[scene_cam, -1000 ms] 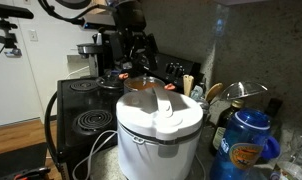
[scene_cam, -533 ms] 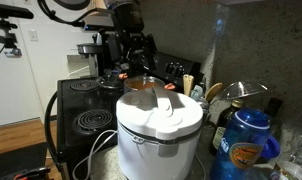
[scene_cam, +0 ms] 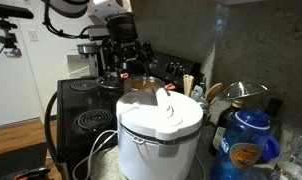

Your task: Open the white rice cooker then close it

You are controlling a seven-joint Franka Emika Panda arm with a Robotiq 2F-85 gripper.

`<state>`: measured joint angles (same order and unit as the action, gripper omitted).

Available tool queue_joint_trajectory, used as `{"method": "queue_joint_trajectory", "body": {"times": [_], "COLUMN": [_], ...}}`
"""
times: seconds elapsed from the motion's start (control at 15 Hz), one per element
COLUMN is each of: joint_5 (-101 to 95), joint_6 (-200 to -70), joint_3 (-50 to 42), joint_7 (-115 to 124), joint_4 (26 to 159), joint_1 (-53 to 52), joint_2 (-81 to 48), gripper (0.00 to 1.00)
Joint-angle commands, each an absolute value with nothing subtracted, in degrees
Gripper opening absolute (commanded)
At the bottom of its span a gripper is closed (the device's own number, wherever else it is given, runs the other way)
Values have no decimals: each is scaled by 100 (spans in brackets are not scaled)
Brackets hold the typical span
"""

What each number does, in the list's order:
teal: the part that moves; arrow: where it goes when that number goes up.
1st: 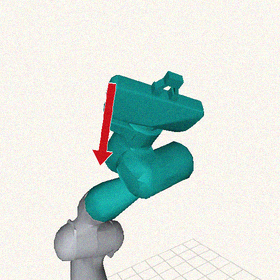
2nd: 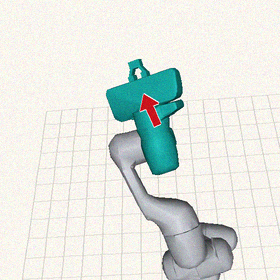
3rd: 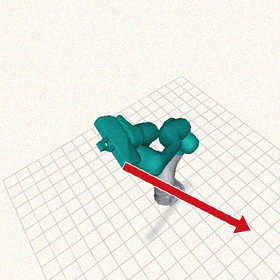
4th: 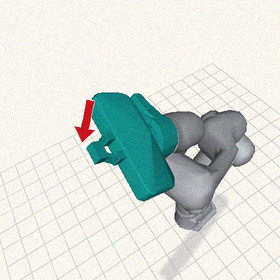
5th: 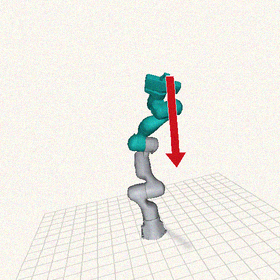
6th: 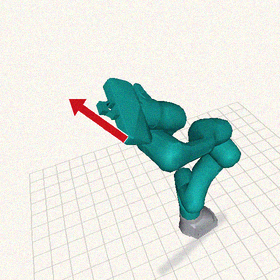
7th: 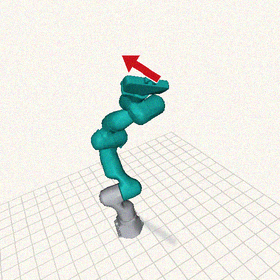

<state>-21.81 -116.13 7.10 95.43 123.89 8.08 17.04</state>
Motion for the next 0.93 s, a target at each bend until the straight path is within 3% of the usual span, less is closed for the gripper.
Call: {"method": "queue_joint_trajectory", "body": {"times": [0.0, 0.87], "joint_5": [-2138, -1431], "joint_6": [-11616, -12059], "joint_3": [581, -333], "joint_7": [10238, 10390], "joint_4": [12527, 11401], "joint_1": [801, 956], "joint_2": [1861, 720], "gripper": [100, 100]}}
